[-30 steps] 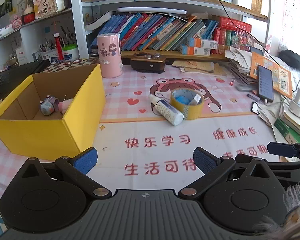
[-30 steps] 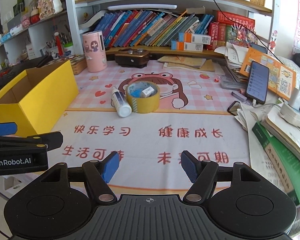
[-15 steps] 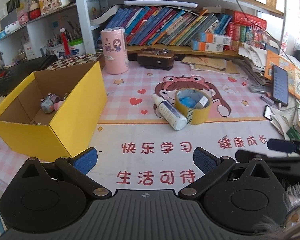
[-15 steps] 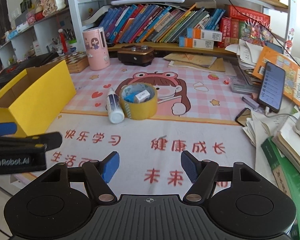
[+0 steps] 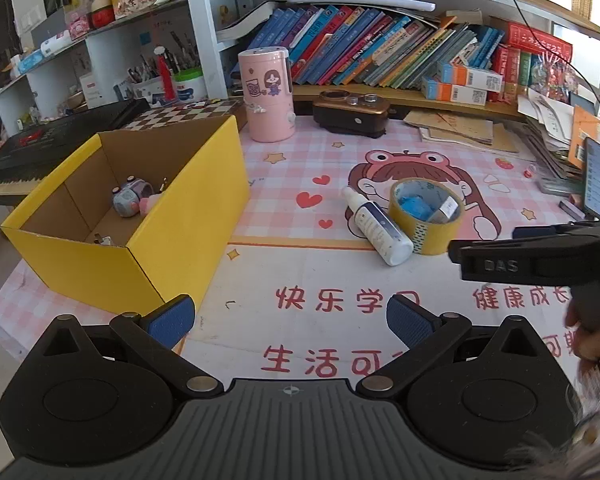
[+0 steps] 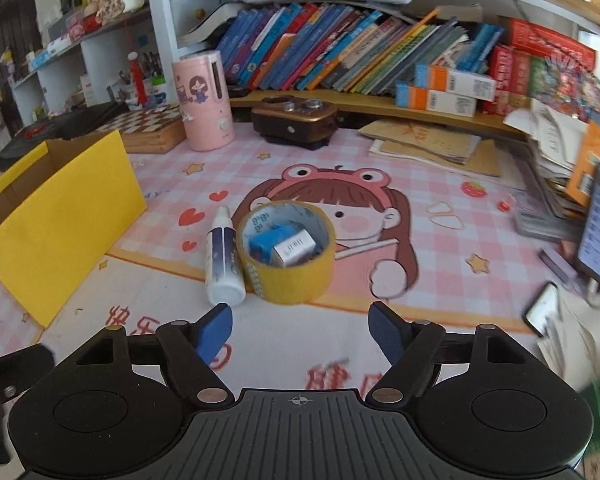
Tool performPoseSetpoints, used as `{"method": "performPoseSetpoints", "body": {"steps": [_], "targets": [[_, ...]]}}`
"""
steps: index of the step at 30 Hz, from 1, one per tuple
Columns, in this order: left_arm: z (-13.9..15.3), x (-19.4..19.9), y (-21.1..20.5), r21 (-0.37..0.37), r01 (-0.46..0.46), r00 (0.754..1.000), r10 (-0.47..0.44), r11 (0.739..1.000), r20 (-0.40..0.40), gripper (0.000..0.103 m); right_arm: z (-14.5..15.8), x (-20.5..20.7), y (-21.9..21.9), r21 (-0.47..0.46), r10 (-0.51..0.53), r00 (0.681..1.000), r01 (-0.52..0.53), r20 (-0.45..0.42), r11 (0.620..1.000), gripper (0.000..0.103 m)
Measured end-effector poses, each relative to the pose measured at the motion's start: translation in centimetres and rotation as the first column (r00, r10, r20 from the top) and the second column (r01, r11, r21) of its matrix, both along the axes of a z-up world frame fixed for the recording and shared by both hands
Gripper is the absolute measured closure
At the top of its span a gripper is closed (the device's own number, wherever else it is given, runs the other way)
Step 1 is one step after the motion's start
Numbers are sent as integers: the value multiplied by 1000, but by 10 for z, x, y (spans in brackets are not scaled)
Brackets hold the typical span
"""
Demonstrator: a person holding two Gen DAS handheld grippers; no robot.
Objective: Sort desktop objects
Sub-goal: 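Move both open tools toward the white spray bottle and yellow tape roll, then grasp the white spray bottle with the left tool while the right tool grasps the yellow tape roll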
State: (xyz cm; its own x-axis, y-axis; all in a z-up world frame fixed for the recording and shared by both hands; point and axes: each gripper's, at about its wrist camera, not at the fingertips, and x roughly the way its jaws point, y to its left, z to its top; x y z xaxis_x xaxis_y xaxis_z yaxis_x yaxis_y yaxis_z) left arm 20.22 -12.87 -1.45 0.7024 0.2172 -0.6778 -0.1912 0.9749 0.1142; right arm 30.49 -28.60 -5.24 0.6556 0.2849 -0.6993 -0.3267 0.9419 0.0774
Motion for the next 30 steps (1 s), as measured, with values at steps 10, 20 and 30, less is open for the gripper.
{"method": "performPoseSetpoints", "body": {"steps": [10,20,30], "targets": [[-3,9,-9,15,24,1000,-23,1000,-11,0,-21,53,25,-69,49,999,-48,17,996,15],[-6,17,-2,22,-8,999,9,1000,-37,0,-40,83,43,-79,88,996,-90,-32,993,18],[-13,48,-3,-34,48,998,-49,998,-30,0,11,59,0,87,50,995,-58,91,995,20]]}}
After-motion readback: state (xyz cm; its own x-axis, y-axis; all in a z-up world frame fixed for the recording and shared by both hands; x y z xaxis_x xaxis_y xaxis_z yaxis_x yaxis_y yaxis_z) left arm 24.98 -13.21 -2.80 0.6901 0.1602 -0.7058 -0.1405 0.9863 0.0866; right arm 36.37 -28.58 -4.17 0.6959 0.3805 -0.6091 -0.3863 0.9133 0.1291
